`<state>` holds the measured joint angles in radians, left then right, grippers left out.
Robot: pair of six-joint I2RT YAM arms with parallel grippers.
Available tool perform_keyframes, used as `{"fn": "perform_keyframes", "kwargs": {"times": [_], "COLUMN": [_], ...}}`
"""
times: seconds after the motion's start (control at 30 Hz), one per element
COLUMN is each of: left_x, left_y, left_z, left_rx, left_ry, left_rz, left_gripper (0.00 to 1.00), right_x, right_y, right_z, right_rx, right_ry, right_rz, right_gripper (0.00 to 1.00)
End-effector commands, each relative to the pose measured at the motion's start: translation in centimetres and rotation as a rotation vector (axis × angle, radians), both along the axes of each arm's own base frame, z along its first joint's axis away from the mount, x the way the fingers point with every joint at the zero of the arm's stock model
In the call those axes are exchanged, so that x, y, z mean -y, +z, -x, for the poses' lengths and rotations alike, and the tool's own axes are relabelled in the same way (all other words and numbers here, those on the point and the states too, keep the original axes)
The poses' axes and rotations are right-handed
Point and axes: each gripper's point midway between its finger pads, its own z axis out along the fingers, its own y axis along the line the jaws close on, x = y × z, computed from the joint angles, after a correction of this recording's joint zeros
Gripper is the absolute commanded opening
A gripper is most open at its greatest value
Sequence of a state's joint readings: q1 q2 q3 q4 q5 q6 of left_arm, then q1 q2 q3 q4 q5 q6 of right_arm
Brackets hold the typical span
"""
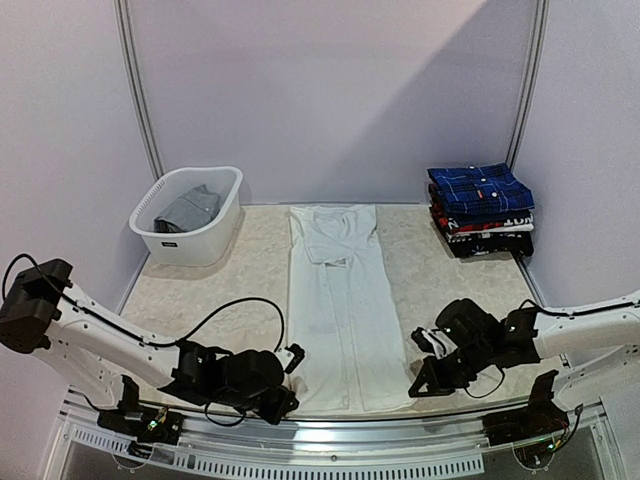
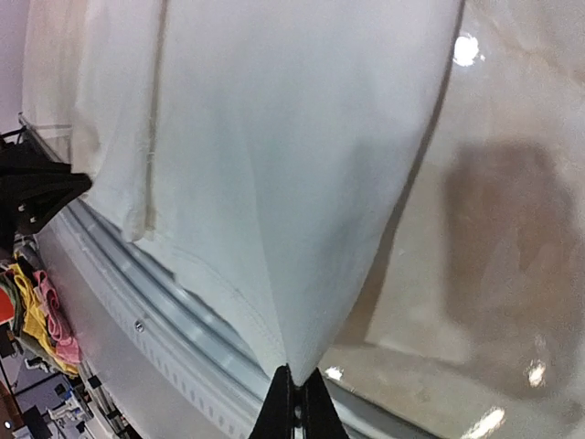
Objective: Fold and stack the mixed laundry pile
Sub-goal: Fold the rectangle-folded T-shirt at the center of the board.
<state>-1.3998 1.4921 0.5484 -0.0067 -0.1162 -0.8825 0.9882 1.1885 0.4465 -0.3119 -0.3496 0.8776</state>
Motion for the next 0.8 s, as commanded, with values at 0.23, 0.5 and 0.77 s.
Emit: {"fn": "perform_keyframes", "kwargs": {"times": [0.23,0.5,0.77], "left_x": [-2.4,-2.2,-2.4], "left_y": [3.4,5.0,6.4], "left_z": [-1.1,-4.9,-8.2], "left_rx": [0.138,0.156,0.19], "left_ry": [-0.005,0.077,0.144], "left_rz": [-0.135,-0.112,-0.11], "left_gripper": [0.0,0.0,0.0], "right_x": [-0.3,-0.7,-1.5], "right_y": [6.3,8.4,10.7], "right_z": [-2.0,-5.9,-8.9], "right_rx": [0.164,0.314,0.434], "right_ry": [-0.025,-0.086,-0.157], "right_rz": [-0.008,0.084,0.079], "right_gripper": [0.0,0.0,0.0]}}
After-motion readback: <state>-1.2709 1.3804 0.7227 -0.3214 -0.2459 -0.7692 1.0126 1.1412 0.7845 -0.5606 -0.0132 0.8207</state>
